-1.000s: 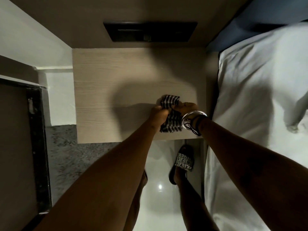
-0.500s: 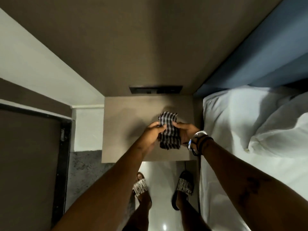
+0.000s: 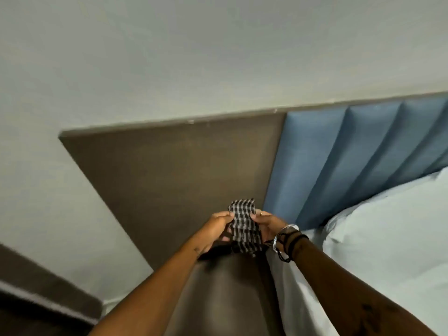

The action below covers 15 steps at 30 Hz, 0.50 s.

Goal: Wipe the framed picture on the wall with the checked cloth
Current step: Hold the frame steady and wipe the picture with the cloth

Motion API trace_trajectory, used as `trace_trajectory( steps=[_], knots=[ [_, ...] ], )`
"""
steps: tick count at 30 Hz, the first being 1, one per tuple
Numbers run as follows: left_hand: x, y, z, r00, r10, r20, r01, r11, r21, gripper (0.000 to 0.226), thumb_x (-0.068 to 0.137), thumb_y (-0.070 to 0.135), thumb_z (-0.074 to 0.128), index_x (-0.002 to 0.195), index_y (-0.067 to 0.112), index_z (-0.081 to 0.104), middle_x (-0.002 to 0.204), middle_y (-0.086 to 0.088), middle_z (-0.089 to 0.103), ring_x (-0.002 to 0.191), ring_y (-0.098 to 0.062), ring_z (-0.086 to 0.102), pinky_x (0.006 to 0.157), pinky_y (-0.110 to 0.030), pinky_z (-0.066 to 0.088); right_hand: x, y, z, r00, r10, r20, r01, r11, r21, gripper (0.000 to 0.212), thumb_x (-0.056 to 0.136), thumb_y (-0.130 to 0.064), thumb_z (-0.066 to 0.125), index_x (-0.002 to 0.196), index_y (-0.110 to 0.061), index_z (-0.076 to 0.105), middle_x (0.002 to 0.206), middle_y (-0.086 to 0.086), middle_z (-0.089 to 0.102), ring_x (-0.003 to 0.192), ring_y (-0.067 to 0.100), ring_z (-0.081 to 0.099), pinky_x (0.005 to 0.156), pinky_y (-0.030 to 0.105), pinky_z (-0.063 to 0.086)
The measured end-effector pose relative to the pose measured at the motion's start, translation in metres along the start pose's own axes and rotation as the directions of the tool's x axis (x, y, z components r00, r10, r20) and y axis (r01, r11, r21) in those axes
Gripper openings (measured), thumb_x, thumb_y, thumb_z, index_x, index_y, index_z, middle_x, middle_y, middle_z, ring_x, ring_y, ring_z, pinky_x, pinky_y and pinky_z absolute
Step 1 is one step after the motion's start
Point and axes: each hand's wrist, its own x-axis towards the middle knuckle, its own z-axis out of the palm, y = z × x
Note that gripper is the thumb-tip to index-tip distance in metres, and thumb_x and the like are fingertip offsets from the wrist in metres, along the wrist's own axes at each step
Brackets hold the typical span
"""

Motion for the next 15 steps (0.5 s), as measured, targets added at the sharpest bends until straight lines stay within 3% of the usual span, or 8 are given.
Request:
trace_trajectory(
  steps=[3, 4, 6, 7, 10, 13, 15],
  knots=[
    [-0.022, 0.064, 0.006, 0.988, 0.142, 0.067, -0.149, 0.980, 0.130, 0.028, 0.099, 0.032, 0.042, 0.109, 0.016, 0.062, 0.076, 0.003, 0.064, 0.068, -0.011, 0.058, 0.059, -0.026, 0.046, -0.037, -0.060, 0.009, 0.992, -0.113, -0.055, 0.117, 0.990, 0.073, 0.040, 0.094, -0.013, 0.051, 0.129, 0.003, 0.057, 0.111, 0.024, 0.072, 0.097, 0.036, 0.072, 0.079, 0.047, 0.060],
    [-0.047, 0.134, 0.025, 0.949, 0.282, 0.142, -0.308, 0.928, 0.210, 0.032, 0.099, 0.035, 0.041, 0.110, 0.016, 0.063, 0.079, 0.002, 0.066, 0.069, -0.011, 0.059, 0.057, -0.025, 0.046, -0.080, -0.117, 0.008, 0.966, -0.257, -0.033, 0.259, 0.959, 0.115, 0.038, 0.092, -0.018, 0.053, 0.121, 0.002, 0.065, 0.114, 0.026, 0.071, 0.100, 0.039, 0.071, 0.079, 0.049, 0.060],
    [-0.058, 0.149, 0.021, 0.882, 0.409, 0.232, -0.458, 0.859, 0.227, 0.038, 0.099, 0.041, 0.039, 0.110, 0.014, 0.063, 0.087, -0.001, 0.068, 0.070, -0.013, 0.062, 0.054, -0.025, 0.044, -0.101, -0.139, 0.008, 0.943, -0.309, -0.121, 0.331, 0.903, 0.275, 0.040, 0.093, -0.027, 0.052, 0.106, 0.003, 0.074, 0.113, 0.027, 0.071, 0.100, 0.041, 0.071, 0.077, 0.051, 0.060],
    [-0.072, 0.194, 0.039, 0.838, 0.448, 0.312, -0.528, 0.809, 0.258, 0.040, 0.099, 0.043, 0.039, 0.108, 0.013, 0.063, 0.090, -0.002, 0.067, 0.069, -0.014, 0.061, 0.053, -0.024, 0.043, -0.128, -0.174, 0.006, 0.898, -0.410, -0.158, 0.439, 0.855, 0.278, 0.043, 0.093, -0.031, 0.051, 0.101, 0.003, 0.076, 0.111, 0.027, 0.072, 0.099, 0.040, 0.072, 0.076, 0.050, 0.060],
    [-0.082, 0.189, 0.037, 0.823, 0.499, 0.272, -0.568, 0.730, 0.379, 0.035, 0.099, 0.039, 0.039, 0.098, 0.012, 0.060, 0.094, -0.007, 0.060, 0.066, -0.012, 0.055, 0.047, -0.016, 0.039, -0.146, -0.167, 0.010, 0.885, -0.430, -0.178, 0.465, 0.816, 0.342, 0.042, 0.085, -0.034, 0.058, 0.088, 0.003, 0.079, 0.099, 0.025, 0.075, 0.089, 0.038, 0.074, 0.072, 0.048, 0.060],
    [-0.082, 0.181, 0.035, 0.784, 0.582, 0.216, -0.610, 0.657, 0.443, 0.020, 0.098, 0.028, 0.048, 0.085, 0.016, 0.056, 0.080, -0.005, 0.054, 0.068, -0.013, 0.046, 0.058, -0.016, 0.039, -0.161, -0.171, 0.007, 0.859, -0.455, -0.234, 0.511, 0.757, 0.407, 0.048, 0.085, -0.035, 0.058, 0.099, 0.008, 0.074, 0.111, 0.029, 0.071, 0.097, 0.043, 0.071, 0.090, 0.055, 0.052],
    [-0.082, 0.202, 0.039, 0.724, 0.654, 0.220, -0.654, 0.549, 0.521, 0.010, 0.093, 0.025, 0.058, 0.083, 0.023, 0.060, 0.079, 0.004, 0.058, 0.070, -0.009, 0.049, 0.066, -0.014, 0.040, -0.179, -0.203, -0.001, 0.782, -0.552, -0.288, 0.623, 0.679, 0.389, 0.049, 0.091, -0.036, 0.054, 0.106, 0.008, 0.071, 0.112, 0.029, 0.071, 0.098, 0.042, 0.071, 0.094, 0.055, 0.049]
  ],
)
